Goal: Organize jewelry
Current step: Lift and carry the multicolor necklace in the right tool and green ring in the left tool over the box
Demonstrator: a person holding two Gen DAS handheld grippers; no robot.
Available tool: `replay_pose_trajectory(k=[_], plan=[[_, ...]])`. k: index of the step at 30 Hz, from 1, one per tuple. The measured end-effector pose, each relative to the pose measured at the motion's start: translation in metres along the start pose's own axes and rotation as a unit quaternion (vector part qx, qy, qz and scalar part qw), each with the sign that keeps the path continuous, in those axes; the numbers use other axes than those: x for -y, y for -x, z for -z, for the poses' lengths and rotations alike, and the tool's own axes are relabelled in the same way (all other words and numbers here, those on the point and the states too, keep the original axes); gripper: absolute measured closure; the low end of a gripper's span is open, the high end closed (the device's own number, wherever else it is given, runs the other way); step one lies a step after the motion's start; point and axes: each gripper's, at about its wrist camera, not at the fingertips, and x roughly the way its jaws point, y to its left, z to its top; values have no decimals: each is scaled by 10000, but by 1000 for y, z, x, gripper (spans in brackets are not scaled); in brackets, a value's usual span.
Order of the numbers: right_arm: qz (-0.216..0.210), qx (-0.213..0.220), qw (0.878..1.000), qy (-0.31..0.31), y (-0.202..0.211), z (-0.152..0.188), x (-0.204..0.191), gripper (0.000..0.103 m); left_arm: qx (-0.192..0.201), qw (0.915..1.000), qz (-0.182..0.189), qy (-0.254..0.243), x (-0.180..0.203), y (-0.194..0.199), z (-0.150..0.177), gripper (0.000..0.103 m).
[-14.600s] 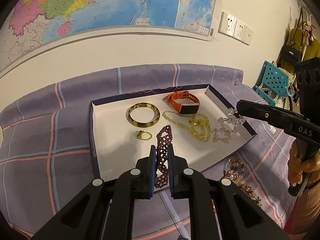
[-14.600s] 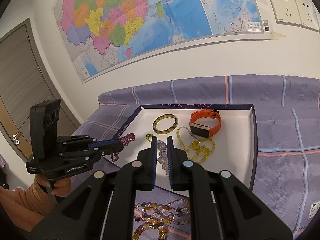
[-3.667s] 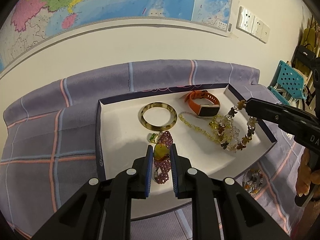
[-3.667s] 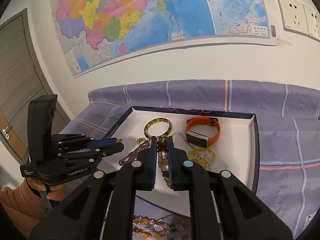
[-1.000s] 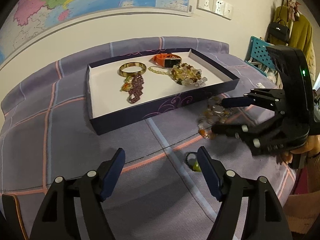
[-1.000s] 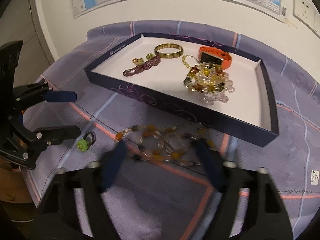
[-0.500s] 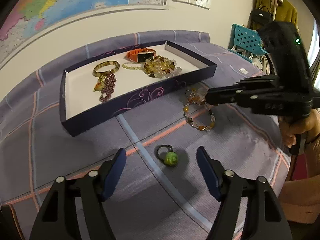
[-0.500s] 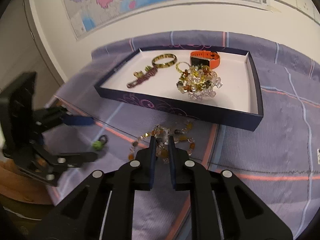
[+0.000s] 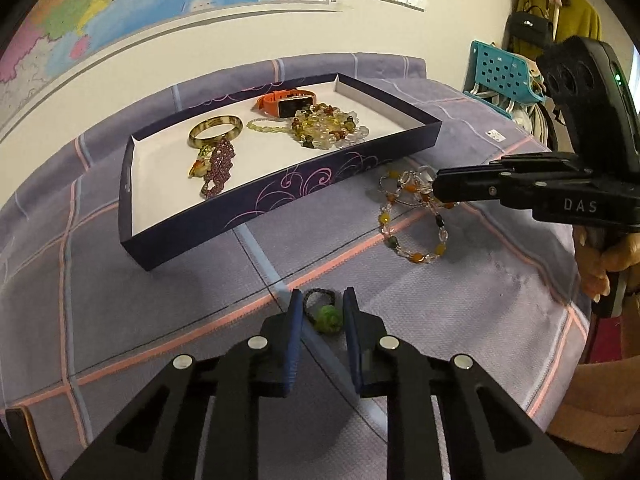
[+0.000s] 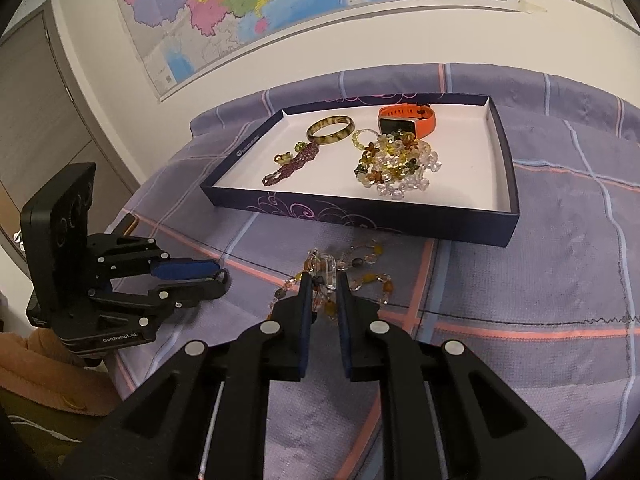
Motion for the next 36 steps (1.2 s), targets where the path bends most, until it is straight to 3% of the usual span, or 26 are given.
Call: replay_pose_trajectory(k=[16,36], plan=[[-332,704,9969,101,43,-26,-16,92,352,9990,51,272,-5,24,-11,89],[-319,1399,9887,424,82,-72,-31,97,805,9959,-112,386,-20,46,-40,89]])
